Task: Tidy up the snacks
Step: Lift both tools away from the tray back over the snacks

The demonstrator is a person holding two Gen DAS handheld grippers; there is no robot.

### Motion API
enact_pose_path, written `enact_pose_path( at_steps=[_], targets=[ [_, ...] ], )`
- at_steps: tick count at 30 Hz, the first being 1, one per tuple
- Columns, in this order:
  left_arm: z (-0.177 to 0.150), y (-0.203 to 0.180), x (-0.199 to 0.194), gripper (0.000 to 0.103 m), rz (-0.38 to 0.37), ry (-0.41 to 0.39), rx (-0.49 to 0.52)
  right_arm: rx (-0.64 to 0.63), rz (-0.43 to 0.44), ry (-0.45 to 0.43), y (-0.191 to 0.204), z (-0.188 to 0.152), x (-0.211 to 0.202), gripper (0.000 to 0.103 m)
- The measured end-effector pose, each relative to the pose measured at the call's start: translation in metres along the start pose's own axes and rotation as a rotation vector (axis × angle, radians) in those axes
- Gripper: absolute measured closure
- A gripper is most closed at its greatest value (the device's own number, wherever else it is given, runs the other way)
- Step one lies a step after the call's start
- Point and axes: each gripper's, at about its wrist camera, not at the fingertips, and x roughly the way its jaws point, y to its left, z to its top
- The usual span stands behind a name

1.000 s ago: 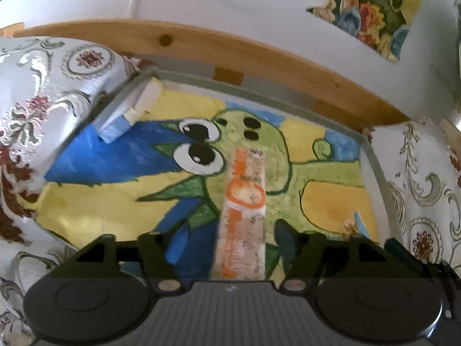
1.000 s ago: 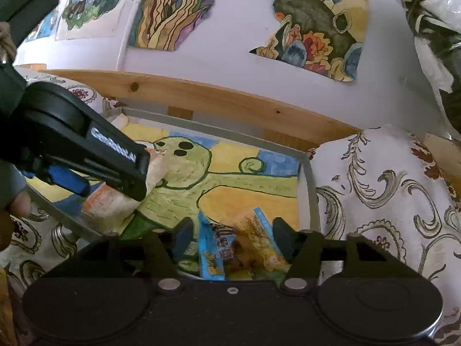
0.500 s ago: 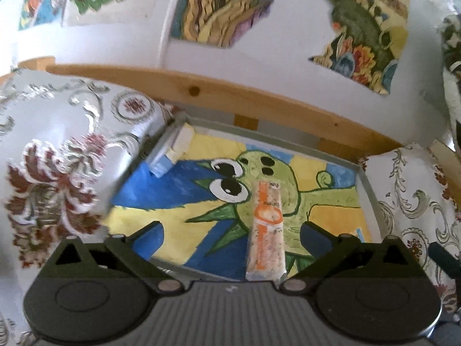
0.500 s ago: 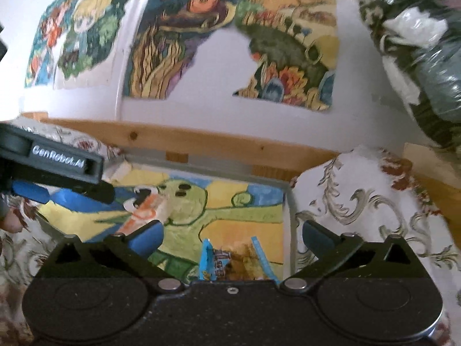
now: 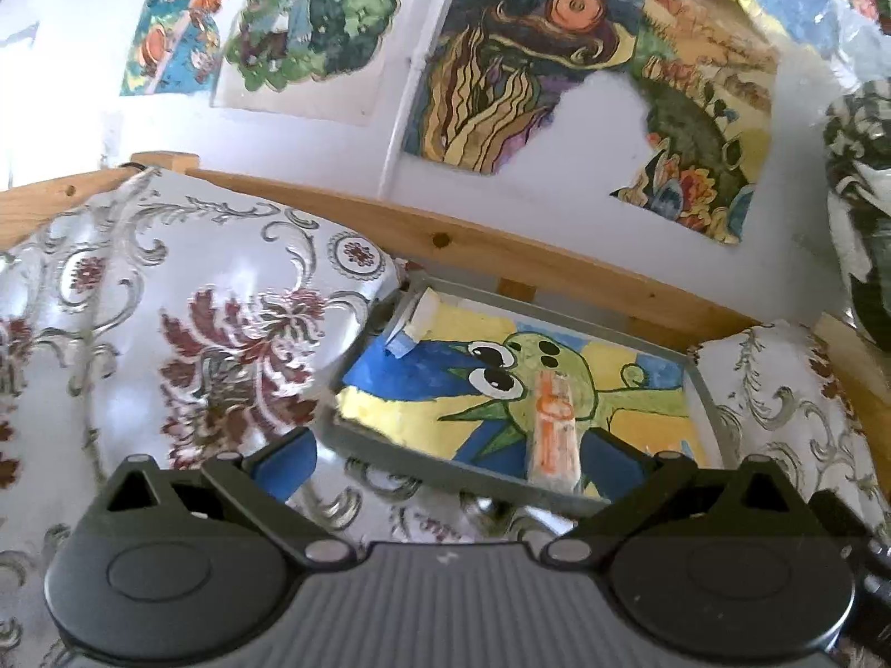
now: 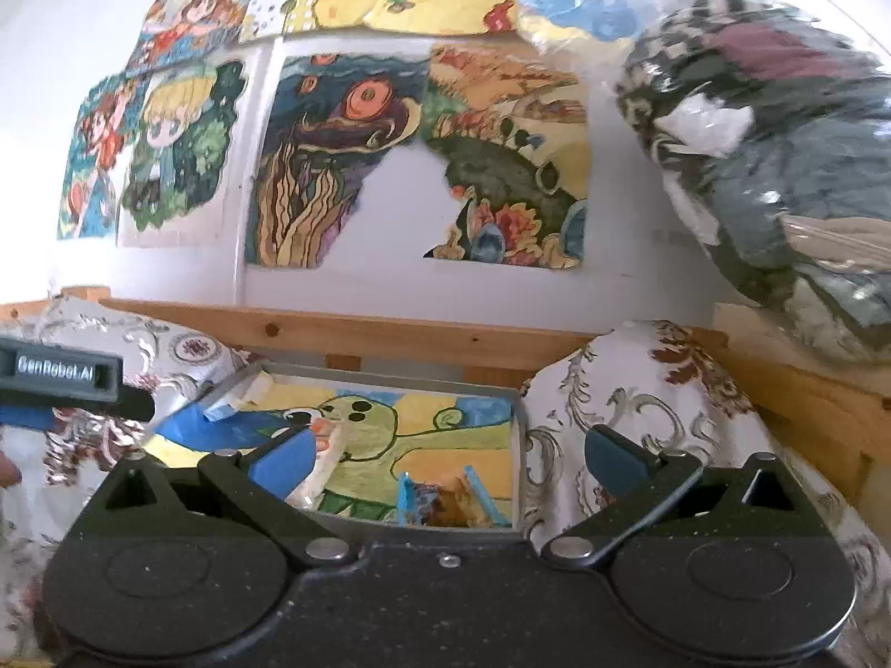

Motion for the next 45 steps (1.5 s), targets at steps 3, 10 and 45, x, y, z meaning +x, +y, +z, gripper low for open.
enact_pose_path(
  at_steps=[3,10,45],
  targets=[
    [-0.009,0.005,-0.02,0.0,-0.006,-0.017,0.014,0.031,-0.005,0.001,0.002,0.0,-0.021,0.001],
    [-0.036,0.015,-0.067,0.0,-0.008,-0.03,0.057,0.123,-0.009,0.027,0.006,-0.008,-0.072,0.001],
    [-0.107,0.068,-0.131,0.0,0.115,0.356,0.109,-0.001,0.157,0.457,0.061,-0.051,-0.124,0.001]
  ],
)
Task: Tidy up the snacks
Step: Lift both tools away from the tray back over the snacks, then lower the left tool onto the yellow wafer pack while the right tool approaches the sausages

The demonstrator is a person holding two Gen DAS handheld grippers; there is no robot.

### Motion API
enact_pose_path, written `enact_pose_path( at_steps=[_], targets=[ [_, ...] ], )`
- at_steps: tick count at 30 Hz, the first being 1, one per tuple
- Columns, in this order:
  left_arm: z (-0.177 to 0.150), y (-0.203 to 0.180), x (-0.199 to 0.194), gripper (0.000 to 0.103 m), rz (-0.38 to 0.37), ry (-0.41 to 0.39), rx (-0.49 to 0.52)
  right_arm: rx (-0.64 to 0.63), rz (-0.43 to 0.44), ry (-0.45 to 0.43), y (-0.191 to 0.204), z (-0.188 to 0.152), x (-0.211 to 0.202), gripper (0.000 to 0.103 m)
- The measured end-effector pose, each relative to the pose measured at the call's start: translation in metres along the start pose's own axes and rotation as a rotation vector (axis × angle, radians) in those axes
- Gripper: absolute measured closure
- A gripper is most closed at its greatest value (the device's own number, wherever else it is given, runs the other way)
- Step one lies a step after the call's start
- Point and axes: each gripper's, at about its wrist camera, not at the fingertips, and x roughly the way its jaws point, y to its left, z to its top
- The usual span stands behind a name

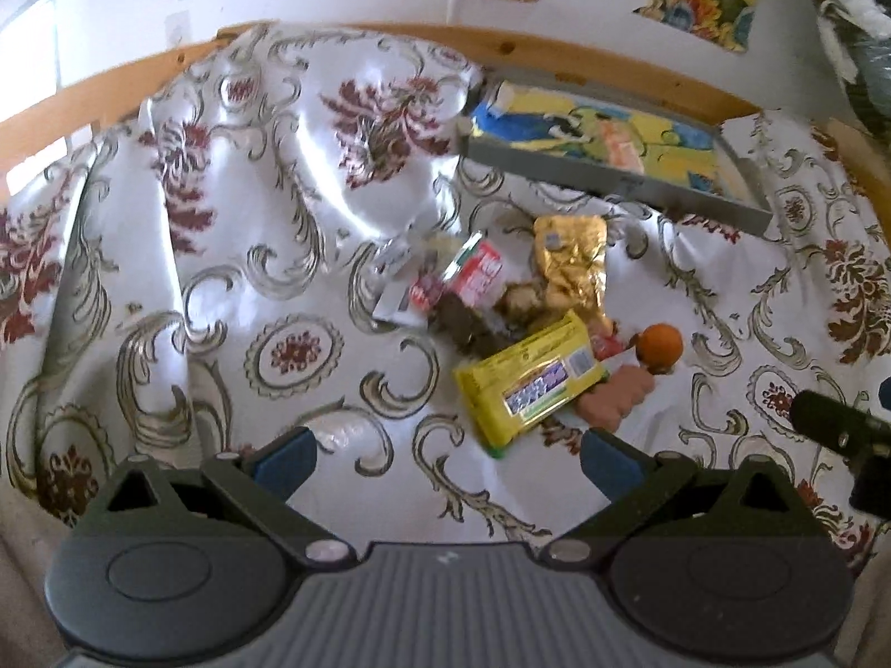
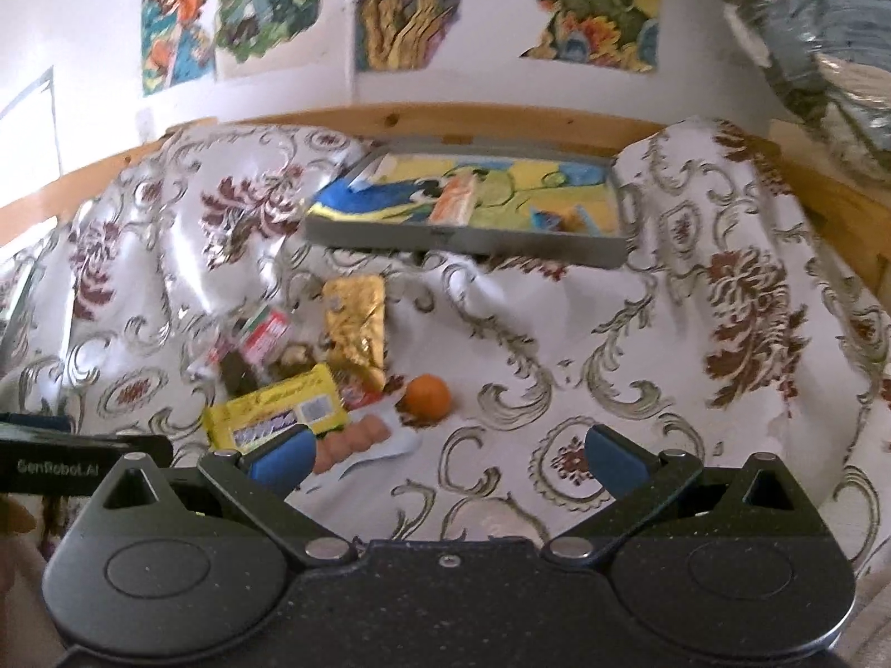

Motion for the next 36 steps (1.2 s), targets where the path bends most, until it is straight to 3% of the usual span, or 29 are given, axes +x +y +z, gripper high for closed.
enact_pose_path(
  at_steps=[11,22,28,36],
  targets=[
    [0.015,0.004,0.023,0.0,-0.008,0.12,0.021,-0.017,0.041,0.127,0.007,0.004,0.026,0.001],
    [0.047,0.018,0.06,0.0,-0.035,0.183,0.075,-0.01,0.102,0.212,0.005,0.012,0.063,0.001],
    [0.057,0.023,0.079,0.0,-0.128,0.21,0.082,-0.088,0.135,0.223,0.003,0.019,0.082,0.001],
    [0.066,0.015,0.102,0.0,-0.242,0.257,0.142,-0.224,0.254,0.225,0.014,0.018,0.11,0.001]
  ],
)
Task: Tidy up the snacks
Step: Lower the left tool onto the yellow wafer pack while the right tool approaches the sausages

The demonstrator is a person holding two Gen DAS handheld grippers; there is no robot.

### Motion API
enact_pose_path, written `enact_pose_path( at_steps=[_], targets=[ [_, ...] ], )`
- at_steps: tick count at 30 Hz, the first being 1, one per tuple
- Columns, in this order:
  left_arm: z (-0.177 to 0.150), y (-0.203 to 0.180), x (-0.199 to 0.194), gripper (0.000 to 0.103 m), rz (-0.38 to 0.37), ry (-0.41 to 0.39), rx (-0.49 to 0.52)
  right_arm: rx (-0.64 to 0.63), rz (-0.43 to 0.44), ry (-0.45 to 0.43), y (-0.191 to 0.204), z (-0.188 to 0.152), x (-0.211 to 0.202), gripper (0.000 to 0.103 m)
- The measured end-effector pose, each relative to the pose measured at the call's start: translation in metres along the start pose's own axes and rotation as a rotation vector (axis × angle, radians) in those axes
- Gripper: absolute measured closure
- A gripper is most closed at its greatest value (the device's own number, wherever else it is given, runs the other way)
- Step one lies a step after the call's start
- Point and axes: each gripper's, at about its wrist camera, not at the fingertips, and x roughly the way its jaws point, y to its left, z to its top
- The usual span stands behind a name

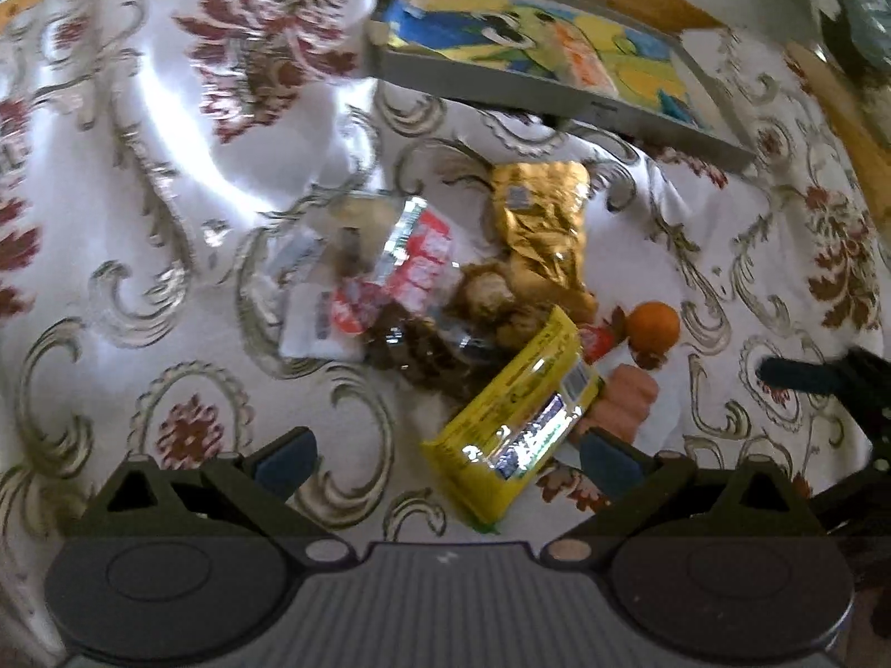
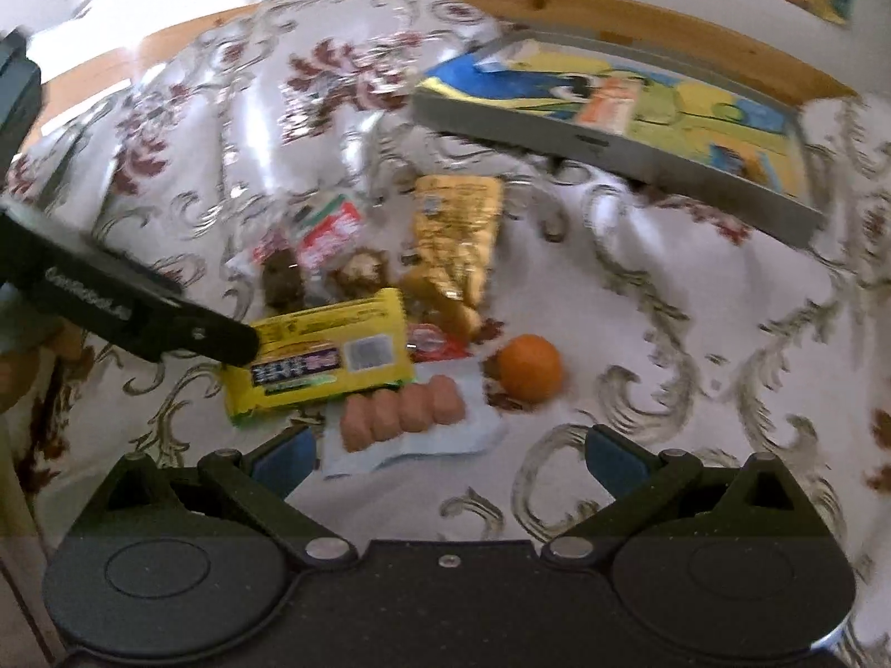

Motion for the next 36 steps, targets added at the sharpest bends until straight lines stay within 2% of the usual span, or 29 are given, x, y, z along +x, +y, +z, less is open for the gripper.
enact_pose_path(
  at_steps=[6,14,17,23,26,30,36],
  targets=[
    [0.007,-0.002,0.017,0.0,-0.053,0.039,0.041,-0.069,0.035,0.005,0.01,0.006,0.025,0.001],
    [0.014,0.004,0.033,0.001,-0.108,0.095,0.014,-0.107,0.055,0.063,0.015,0.006,0.054,0.001],
    [0.016,0.001,0.036,0.005,-0.104,0.096,0.047,-0.118,0.058,0.065,0.018,0.007,0.061,0.001],
    [0.014,-0.008,0.033,0.023,-0.093,0.089,0.118,-0.123,0.044,0.063,0.021,0.009,0.071,0.001],
    [0.014,-0.009,0.031,0.039,-0.112,0.093,0.128,-0.122,0.032,0.069,0.022,0.01,0.071,0.007],
    [0.012,-0.01,0.029,0.044,-0.115,0.101,0.117,-0.121,0.015,0.087,0.023,0.011,0.068,0.011],
    [0.012,-0.008,0.026,0.063,-0.142,0.106,0.104,-0.138,0.001,0.106,0.025,0.01,0.065,0.013]
  ],
)
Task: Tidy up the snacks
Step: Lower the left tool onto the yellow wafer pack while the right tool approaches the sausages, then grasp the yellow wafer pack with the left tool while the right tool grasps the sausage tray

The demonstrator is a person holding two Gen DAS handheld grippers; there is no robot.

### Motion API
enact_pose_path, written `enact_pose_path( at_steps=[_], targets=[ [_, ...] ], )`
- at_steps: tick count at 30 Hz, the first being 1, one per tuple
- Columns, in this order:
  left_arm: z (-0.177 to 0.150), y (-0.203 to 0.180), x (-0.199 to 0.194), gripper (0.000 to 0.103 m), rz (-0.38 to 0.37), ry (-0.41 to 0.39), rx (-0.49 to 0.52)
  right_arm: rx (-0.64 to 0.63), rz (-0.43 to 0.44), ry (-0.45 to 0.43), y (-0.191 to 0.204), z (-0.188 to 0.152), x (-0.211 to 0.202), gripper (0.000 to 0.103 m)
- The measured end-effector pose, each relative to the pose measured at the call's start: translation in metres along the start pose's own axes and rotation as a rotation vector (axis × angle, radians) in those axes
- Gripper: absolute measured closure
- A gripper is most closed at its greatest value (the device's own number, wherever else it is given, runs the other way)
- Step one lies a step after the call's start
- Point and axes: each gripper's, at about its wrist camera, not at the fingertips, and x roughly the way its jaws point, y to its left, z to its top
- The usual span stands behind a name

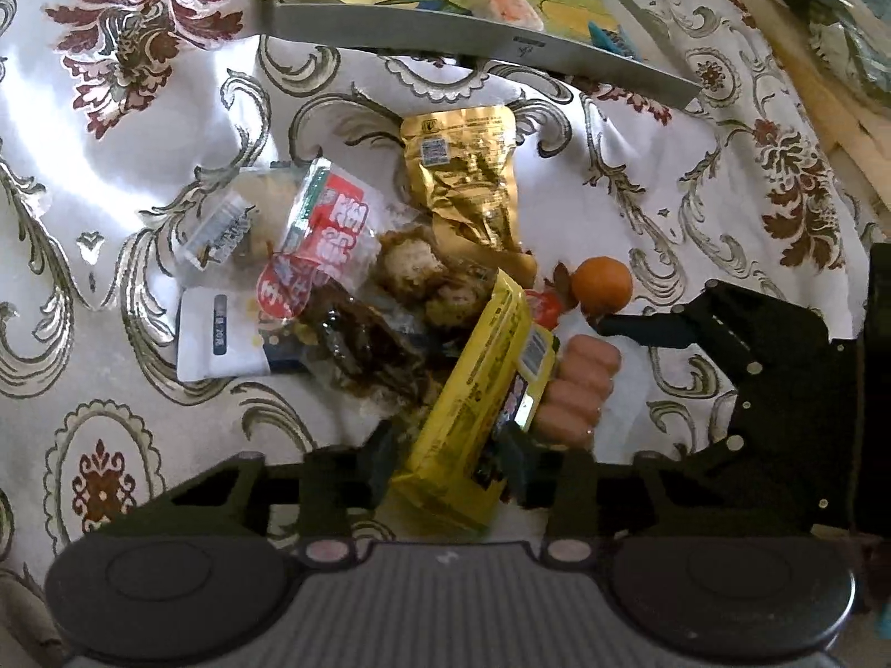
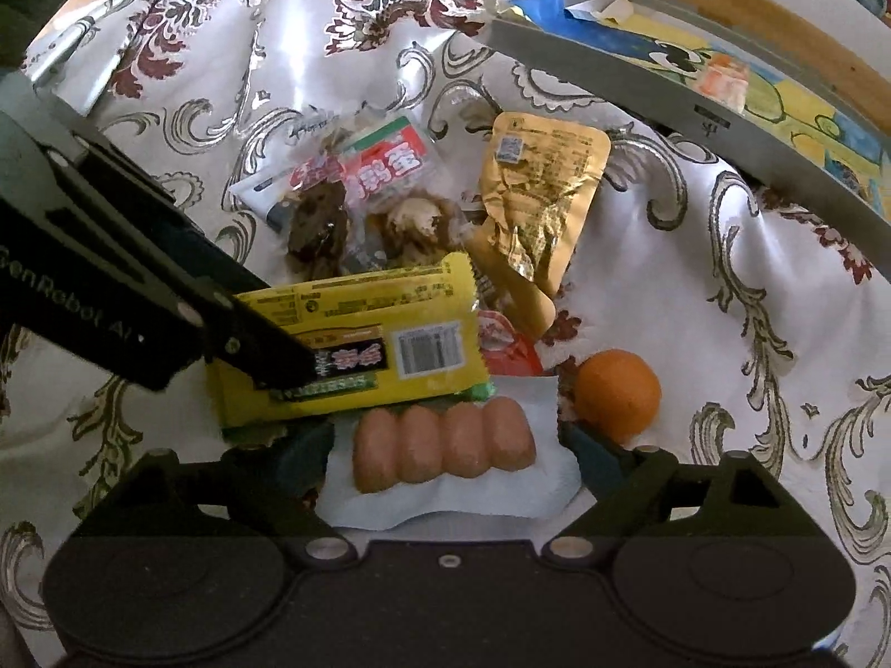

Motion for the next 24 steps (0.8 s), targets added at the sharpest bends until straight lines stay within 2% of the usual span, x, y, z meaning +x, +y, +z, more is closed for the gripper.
enact_pose_path(
  at_steps=[3,9,14,20,22,24],
  targets=[
    [-0.001,0.0,-0.002,0.067,-0.023,-0.003,-0.002,0.007,-0.001,0.008,-0.001,-0.001,-0.003,0.013],
    [0.001,-0.005,0.004,0.067,-0.032,-0.02,0.02,0.011,-0.007,0.011,0.001,-0.004,-0.002,0.014],
    [0.002,-0.003,0.007,0.063,-0.058,-0.027,-0.008,0.002,-0.014,0.005,0.002,-0.004,-0.003,0.013],
    [-0.001,-0.006,0.004,0.063,-0.063,-0.037,0.002,0.014,-0.016,0.002,0.003,-0.005,-0.004,0.013],
    [-0.002,-0.009,0.002,0.071,-0.055,-0.049,0.019,0.028,-0.018,0.009,0.002,-0.005,-0.007,0.014],
    [-0.003,-0.011,0.0,0.072,-0.061,-0.054,0.027,0.036,-0.023,0.014,0.002,-0.006,-0.01,0.014]
  ],
)
